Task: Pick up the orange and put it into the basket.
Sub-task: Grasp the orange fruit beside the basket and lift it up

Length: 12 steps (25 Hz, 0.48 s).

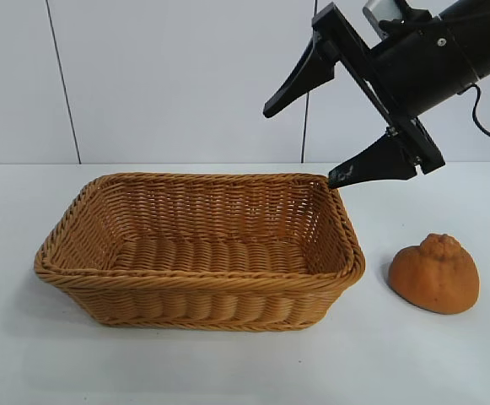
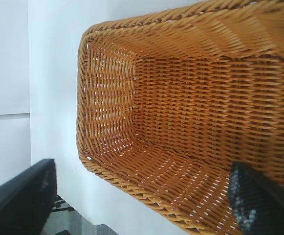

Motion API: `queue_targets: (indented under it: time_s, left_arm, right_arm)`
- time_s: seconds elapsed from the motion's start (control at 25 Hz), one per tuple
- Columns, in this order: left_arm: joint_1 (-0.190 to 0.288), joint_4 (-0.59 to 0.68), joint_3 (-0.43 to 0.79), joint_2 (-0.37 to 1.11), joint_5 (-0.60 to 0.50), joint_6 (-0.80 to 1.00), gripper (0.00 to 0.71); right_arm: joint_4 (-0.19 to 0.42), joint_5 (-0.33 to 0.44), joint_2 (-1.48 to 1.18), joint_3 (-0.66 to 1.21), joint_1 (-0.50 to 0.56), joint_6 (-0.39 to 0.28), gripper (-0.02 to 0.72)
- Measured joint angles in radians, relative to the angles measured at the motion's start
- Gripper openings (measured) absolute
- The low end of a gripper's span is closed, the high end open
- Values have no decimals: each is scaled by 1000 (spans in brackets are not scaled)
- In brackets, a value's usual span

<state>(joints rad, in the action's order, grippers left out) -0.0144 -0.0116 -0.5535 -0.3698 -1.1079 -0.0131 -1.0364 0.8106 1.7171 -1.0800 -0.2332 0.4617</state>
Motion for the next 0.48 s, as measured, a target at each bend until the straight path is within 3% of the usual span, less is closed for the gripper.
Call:
queue_targets:
  time_s: [0.2, 0.28, 0.36, 0.48]
  left_arm:
    - [0, -26, 50, 154, 32, 0, 633]
    - [0, -28, 50, 189, 38, 0, 633]
    - [0, -28, 51, 219, 40, 0, 633]
    - [0, -28, 51, 291, 42, 0, 633]
  right_arm:
    - [55, 36, 0, -40, 0, -2, 652]
    - [102, 52, 0, -67, 0, -23, 652]
    - [178, 69, 0, -99, 0, -73, 652]
    - [368, 93, 0, -157, 0, -192, 652]
